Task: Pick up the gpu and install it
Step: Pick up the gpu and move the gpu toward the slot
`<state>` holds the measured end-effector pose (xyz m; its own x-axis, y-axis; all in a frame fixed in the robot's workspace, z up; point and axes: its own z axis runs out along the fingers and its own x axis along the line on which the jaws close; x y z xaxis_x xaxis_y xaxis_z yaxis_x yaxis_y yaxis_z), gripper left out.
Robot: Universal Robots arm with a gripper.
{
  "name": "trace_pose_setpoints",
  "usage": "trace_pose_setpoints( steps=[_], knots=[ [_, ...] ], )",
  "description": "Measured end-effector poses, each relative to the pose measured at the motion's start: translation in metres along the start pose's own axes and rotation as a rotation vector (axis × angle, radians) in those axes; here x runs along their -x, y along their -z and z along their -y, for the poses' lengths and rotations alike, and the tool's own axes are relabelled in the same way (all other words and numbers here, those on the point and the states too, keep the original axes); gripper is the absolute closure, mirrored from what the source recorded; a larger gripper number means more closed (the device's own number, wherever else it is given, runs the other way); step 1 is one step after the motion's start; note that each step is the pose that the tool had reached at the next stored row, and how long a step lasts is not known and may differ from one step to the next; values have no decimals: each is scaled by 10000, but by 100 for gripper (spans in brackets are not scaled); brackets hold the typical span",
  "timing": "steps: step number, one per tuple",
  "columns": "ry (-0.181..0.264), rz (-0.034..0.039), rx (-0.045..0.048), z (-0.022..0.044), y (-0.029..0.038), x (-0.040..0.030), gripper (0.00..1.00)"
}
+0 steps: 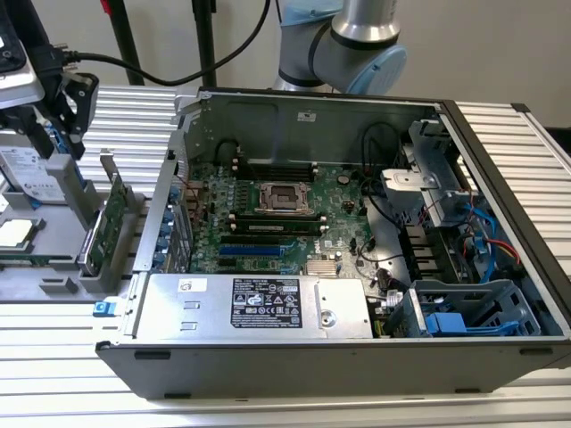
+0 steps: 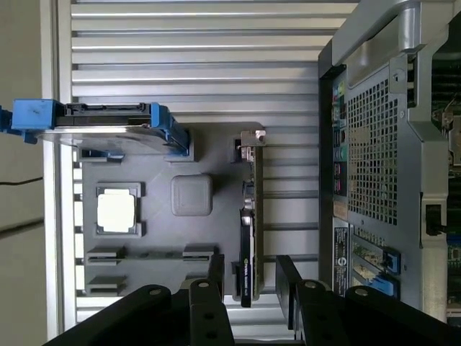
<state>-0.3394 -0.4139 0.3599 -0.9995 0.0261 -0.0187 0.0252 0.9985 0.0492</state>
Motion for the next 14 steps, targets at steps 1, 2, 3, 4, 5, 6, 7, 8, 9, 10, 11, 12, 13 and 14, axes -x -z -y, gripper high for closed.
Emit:
trace_pose_setpoints(
  steps=[1,2,3,4,5,6,7,8,9,10,11,12,13,14],
  knots=[
    [0,0,0,0,-5,0,0],
    [-1,-2,0,1,-9,0,0],
    [-1,-4,-1,1,-14,-1,0],
    [0,-5,0,2,-18,-1,0],
    [-1,-5,0,4,-22,-1,0],
    [-1,-5,-1,4,-26,-1,0],
    [-1,-4,0,5,-31,-1,0],
    [-1,-5,0,7,-36,-1,0],
    [0,-5,0,10,-41,-1,0],
    [0,-6,-1,12,-45,-1,0],
    [0,-5,0,14,-50,-1,0],
    [0,-6,-1,17,-55,-1,0],
    [0,-6,-1,20,-60,-1,0],
    [0,-6,0,23,-65,-1,0]
  ],
)
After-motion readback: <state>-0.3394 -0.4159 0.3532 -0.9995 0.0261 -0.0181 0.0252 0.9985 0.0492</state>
